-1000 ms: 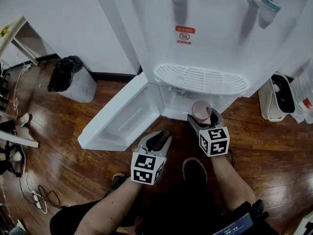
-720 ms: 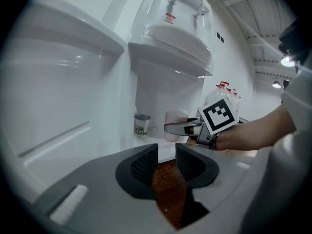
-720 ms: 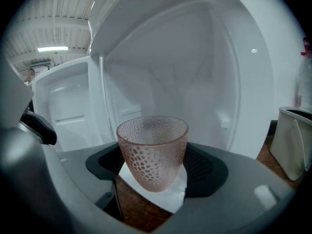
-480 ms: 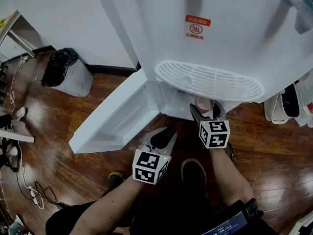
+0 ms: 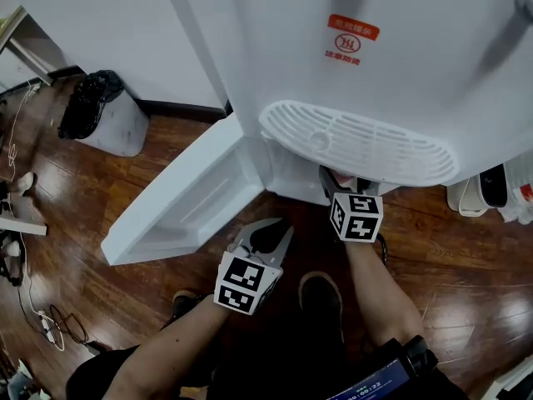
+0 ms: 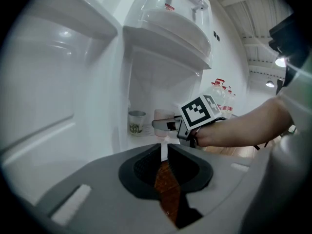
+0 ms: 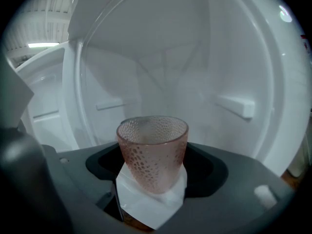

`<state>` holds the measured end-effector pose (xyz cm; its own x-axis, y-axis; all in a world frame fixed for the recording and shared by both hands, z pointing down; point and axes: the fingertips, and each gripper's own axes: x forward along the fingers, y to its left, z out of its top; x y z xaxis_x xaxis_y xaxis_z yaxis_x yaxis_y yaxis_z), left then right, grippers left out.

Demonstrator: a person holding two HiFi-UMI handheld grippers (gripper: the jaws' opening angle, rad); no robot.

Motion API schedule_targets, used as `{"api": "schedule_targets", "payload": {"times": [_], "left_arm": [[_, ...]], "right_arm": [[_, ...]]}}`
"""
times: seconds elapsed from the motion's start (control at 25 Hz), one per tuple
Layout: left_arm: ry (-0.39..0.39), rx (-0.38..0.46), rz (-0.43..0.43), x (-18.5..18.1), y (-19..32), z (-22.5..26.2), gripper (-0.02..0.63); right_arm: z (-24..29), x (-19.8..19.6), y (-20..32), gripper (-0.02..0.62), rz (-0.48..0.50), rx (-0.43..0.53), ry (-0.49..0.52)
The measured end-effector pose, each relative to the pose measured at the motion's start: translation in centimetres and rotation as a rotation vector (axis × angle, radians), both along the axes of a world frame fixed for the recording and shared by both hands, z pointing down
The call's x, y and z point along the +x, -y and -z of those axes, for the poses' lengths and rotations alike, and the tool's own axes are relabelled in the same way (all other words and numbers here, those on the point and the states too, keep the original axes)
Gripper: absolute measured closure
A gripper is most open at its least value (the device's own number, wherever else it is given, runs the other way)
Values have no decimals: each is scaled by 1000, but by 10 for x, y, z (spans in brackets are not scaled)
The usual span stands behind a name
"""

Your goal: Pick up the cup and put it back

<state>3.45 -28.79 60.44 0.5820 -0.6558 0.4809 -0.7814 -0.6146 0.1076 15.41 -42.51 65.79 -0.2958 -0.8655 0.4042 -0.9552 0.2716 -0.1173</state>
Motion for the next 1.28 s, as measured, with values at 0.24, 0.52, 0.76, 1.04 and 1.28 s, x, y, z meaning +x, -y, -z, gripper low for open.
{"api": "schedule_targets", "payload": {"times": [0.24, 0.52, 0.76, 1.04, 1.28], "left_arm": [[-15, -10, -28, 8, -2, 1, 566], [-20, -18, -27, 6, -1, -4, 566], [-2, -2, -72, 9, -10, -8, 566], [1, -10, -61, -2, -9, -13, 566], [-19, -16, -52, -6, -8, -15, 566]], "right_arm": [[-7, 7, 14, 225, -46, -7, 12], [-15, 13, 31, 225, -141, -17, 7], [-22, 16, 39, 225, -222, -42, -11], [-23, 19, 50, 227, -252, -27, -16], [-25, 18, 49, 224, -255, -23, -42]]}}
